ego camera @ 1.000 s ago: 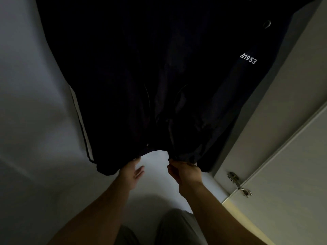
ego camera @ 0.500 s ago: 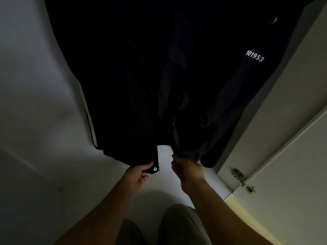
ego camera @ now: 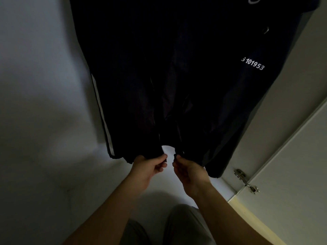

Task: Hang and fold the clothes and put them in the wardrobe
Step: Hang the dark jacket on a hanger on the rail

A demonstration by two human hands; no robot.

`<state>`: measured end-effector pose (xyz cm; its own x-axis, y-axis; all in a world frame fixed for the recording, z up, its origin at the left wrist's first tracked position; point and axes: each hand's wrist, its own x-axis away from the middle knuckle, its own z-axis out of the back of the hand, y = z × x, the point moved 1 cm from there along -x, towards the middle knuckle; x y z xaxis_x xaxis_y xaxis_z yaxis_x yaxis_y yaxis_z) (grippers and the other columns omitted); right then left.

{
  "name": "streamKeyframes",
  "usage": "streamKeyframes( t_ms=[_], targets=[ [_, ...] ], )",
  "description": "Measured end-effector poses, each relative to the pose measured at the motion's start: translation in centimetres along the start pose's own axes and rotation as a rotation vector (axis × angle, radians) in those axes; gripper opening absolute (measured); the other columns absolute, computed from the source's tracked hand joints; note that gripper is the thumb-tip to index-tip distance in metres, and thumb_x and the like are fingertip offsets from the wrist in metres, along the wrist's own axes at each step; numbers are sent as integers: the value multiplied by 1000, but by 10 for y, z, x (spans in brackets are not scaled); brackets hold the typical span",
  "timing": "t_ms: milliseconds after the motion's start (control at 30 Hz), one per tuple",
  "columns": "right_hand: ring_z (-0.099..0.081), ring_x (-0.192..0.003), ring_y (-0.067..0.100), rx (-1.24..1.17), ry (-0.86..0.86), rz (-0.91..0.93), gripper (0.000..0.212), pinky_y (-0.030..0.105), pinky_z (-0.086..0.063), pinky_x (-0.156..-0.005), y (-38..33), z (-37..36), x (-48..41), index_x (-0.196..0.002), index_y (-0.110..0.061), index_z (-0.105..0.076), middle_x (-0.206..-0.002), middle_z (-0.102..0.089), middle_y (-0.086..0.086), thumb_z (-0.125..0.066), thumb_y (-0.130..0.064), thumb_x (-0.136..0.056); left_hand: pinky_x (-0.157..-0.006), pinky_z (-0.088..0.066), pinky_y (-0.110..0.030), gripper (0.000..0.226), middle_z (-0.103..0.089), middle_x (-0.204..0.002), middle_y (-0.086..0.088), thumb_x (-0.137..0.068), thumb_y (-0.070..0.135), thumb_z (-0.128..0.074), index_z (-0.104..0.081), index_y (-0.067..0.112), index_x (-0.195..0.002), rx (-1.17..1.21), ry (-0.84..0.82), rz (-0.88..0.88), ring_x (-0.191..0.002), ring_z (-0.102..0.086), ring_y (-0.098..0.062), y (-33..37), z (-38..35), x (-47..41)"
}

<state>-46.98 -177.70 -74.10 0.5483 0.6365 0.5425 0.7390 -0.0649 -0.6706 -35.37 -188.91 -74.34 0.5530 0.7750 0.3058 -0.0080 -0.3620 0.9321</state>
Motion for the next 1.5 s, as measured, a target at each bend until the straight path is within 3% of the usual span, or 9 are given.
streamKeyframes(
  t_ms=[133, 333, 667, 800, 1133, 1233, 1400, 1500],
  targets=[
    [-76, -87, 26, -19, -44, -6, 30, 27, -60, -65, 2, -6, 7, -108, -1, -73, -98, -77, 16, -79, -5, -79, -63, -52, -22, 16, -78, -94, 2, -88, 19, -77, -72, 18, -103, -165, 104, -124, -82, -73, -10, 15, -2, -3],
    [-76, -82, 24, 8, -37, 37, 25, 27, -61, -67, 3, -13, 14, -107, -2, -73, -97, -77, 16, -77, -3, -83, -77, -60, -35, 8, -77, -83, -10, -88, 14, -76, -75, 7, -91, -95, 78, -163, -78, -73, -23, 17, -5, -1],
    [-76, -85, 23, 34, -38, 75, 16, 21, -59, -62, 11, -25, 19, -100, -2, -74, -97, -77, 14, -76, -5, -85, -69, -58, -27, 10, -74, -86, -12, -90, 7, -72, -72, 0, -96, -60, 84, -149, -71, -71, -16, 21, -7, 5],
    [-76, -85, 22, 49, -36, 104, 16, 19, -57, -59, 13, -25, 20, -101, -4, -74, -97, -77, 12, -75, -6, -86, -77, -60, -33, 18, -74, -94, -16, -91, 9, -72, -71, -2, -104, -108, 94, -162, -76, -71, -18, 21, -5, 6],
    [-76, -85, 22, 49, -17, 163, 12, 21, -58, -63, 13, -27, 18, -99, -6, -76, -93, -77, 10, -74, -6, -87, -83, -60, -41, 18, -75, -92, -14, -89, 15, -74, -73, 1, -100, -296, 98, -227, -87, -74, -26, 23, -6, 9],
    [-75, -85, 22, 99, -20, 182, 13, 22, -59, -64, 11, -28, 17, -101, -5, -75, -95, -77, 11, -72, -5, -88, -81, -61, -38, 16, -75, -90, -13, -88, 16, -75, -73, 2, -97, -288, 98, -219, -85, -74, -25, 23, -6, 10],
    [-74, -77, 17, 166, 2, 188, 12, 21, -57, -62, 10, -29, 19, -99, -3, -75, -93, -76, 10, -73, -7, -88, -63, -56, -23, 6, -76, -86, -2, -89, 16, -75, -72, 16, -94, -226, 148, -209, -74, -74, -12, 24, -7, 10],
    [-72, -77, 18, 173, 26, 164, 12, 30, -58, -69, 9, -28, 20, -97, -1, -74, -88, -76, 9, -76, -8, -86, -57, -52, -17, 8, -77, -87, 3, -88, 19, -77, -72, 19, -94, -230, 175, -214, -73, -74, -9, 21, -6, 8]
  ],
)
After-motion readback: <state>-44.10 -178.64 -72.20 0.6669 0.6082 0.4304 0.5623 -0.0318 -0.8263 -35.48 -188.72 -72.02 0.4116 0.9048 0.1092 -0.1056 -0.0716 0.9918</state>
